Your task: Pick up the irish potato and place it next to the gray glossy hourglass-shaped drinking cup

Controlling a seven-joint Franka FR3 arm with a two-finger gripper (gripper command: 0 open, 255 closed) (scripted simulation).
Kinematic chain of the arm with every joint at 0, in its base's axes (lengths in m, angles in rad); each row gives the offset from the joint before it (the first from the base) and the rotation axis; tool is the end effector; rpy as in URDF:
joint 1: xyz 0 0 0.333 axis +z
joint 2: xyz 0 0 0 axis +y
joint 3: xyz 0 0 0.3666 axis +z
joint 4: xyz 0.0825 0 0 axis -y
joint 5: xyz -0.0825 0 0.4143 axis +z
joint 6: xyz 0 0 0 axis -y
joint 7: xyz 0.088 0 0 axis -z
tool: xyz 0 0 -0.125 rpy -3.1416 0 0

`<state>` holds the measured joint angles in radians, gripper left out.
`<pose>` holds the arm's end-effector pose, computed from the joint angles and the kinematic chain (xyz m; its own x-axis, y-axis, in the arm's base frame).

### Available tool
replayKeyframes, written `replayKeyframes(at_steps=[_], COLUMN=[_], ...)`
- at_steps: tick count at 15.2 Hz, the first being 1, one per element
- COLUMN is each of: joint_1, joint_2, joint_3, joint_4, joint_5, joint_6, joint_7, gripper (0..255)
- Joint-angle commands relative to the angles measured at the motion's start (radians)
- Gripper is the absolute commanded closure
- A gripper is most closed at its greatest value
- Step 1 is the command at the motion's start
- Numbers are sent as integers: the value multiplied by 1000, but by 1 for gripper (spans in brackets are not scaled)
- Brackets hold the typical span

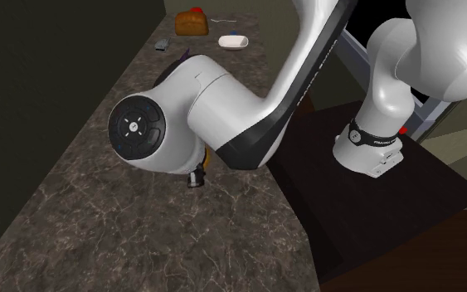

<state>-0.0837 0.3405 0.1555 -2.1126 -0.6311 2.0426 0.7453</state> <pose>0.5701 -0.0016 0.2426 0.9534 -0.2866 -0.0944 -0.1923 -0.8180 0.5421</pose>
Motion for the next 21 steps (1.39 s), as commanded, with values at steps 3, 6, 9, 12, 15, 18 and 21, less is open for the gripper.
replayKeyframes(at_steps=[3,6,9,12,15,18,21], joint_1=[-1,-2,-3,-31,-74,-117,-160], joint_2=[-38,-67,-94,-130,-169,-199,-222], joint_3=[7,10,14,-6,-39,-75,-114], joint_4=[4,8,14,-29,-86,-132,-168], joint_5=[19,33,45,33,6,-24,-56], joint_6=[-36,-62,-90,-62,-13,36,83], joint_7=[-26,-46,-65,-98,-141,-185,-230], gripper=[255,255,255,255,255,255,255])
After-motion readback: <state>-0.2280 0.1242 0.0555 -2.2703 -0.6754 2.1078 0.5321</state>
